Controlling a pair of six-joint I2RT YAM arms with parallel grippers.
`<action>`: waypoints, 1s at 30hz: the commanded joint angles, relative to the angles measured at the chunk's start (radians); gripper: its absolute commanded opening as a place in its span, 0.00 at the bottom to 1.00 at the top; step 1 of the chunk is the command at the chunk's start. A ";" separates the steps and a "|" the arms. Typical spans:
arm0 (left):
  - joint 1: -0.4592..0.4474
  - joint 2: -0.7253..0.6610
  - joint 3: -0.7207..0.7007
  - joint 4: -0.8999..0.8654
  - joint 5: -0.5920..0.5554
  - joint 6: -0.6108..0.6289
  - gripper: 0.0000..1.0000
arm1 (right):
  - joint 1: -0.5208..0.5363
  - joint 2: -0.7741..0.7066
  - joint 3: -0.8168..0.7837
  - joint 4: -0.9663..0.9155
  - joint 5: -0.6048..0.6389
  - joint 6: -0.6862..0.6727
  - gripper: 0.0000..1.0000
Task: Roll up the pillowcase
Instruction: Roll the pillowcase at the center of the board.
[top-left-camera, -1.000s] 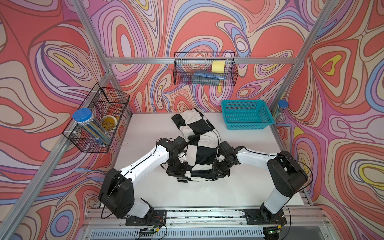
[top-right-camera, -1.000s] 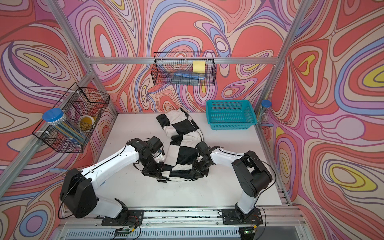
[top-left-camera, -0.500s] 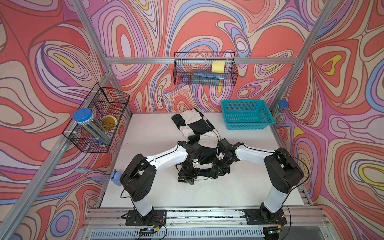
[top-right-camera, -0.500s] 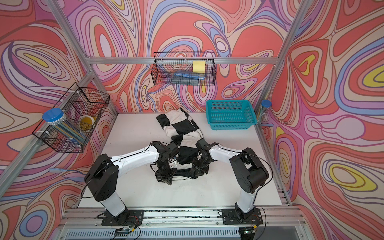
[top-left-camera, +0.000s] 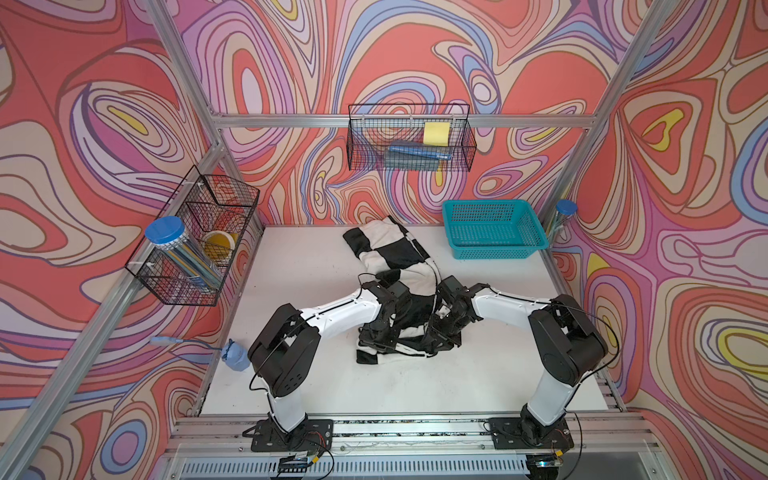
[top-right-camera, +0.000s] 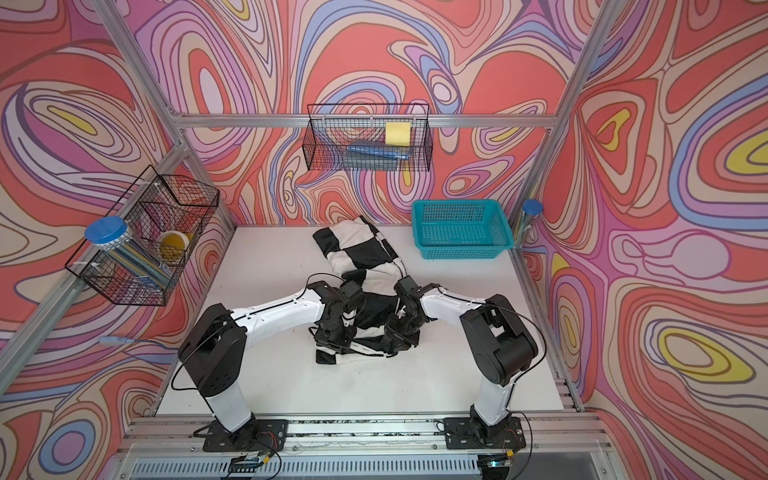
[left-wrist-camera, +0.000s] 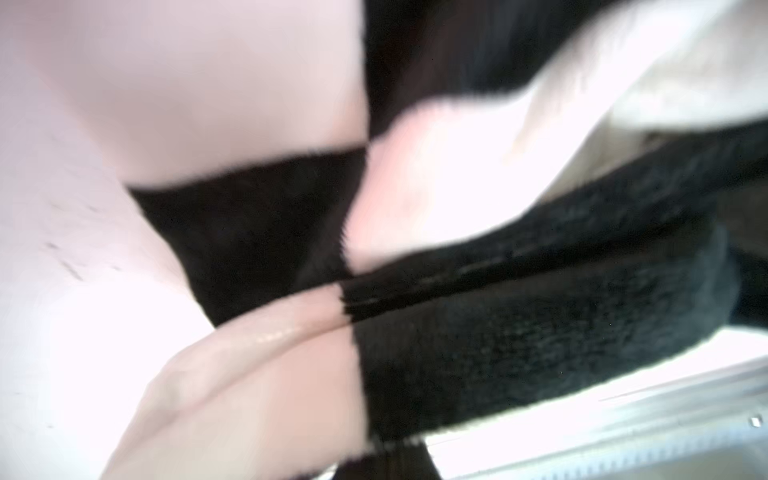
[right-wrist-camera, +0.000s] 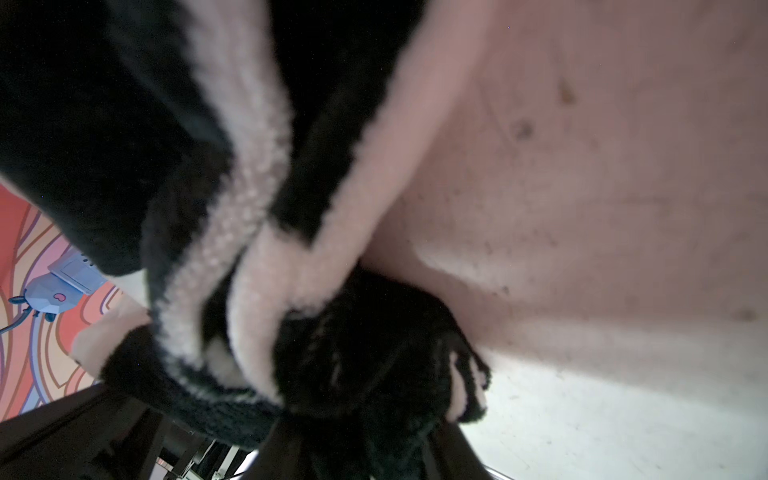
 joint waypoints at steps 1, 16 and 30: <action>-0.004 0.013 0.043 0.081 -0.085 -0.028 0.00 | -0.013 -0.017 -0.007 0.004 0.031 -0.002 0.42; 0.031 0.144 0.092 0.086 -0.138 -0.076 0.00 | -0.014 -0.211 0.183 -0.304 0.221 -0.162 0.57; 0.074 0.180 0.132 0.101 0.148 -0.126 0.00 | 0.149 -0.505 -0.074 -0.014 0.288 0.667 0.60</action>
